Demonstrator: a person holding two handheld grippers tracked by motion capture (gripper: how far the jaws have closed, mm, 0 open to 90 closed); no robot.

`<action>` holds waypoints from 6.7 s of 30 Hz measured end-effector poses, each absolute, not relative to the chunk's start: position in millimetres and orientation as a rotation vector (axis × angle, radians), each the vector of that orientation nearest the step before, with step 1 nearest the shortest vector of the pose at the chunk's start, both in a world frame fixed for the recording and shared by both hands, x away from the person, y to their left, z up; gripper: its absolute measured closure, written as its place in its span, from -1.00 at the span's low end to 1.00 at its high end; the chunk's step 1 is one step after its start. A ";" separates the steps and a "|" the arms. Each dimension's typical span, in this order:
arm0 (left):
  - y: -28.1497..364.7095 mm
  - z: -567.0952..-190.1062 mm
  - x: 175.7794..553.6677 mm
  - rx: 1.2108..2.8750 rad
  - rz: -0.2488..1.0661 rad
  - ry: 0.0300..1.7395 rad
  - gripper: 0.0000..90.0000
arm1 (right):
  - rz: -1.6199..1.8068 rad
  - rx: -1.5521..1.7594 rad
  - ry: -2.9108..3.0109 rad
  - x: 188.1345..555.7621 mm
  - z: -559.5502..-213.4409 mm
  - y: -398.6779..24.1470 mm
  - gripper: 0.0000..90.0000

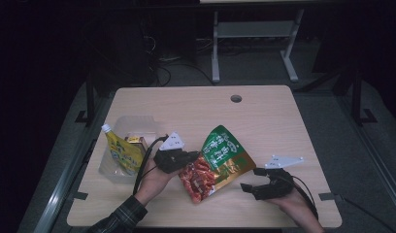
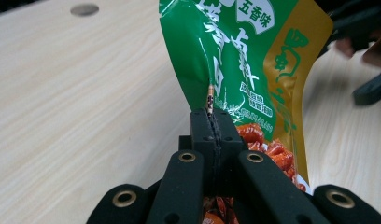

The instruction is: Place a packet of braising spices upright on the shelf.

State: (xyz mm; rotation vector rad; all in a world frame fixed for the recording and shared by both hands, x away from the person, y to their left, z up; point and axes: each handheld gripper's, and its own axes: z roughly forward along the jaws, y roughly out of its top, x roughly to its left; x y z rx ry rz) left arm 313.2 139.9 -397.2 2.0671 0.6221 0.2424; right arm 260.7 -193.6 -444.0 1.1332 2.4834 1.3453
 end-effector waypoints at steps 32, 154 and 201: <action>141.2 -395.2 309.9 2.015 0.257 0.648 0.95 | 1.669 0.999 2.425 295.8 -427.1 -167.3 0.99; 143.8 -451.7 246.9 2.284 0.050 0.497 -0.57 | 1.496 0.585 2.573 420.8 -328.4 58.9 -0.22; 162.7 -451.7 259.9 2.293 0.089 0.527 -0.55 | 1.171 0.917 2.487 271.3 -429.1 -182.7 -0.52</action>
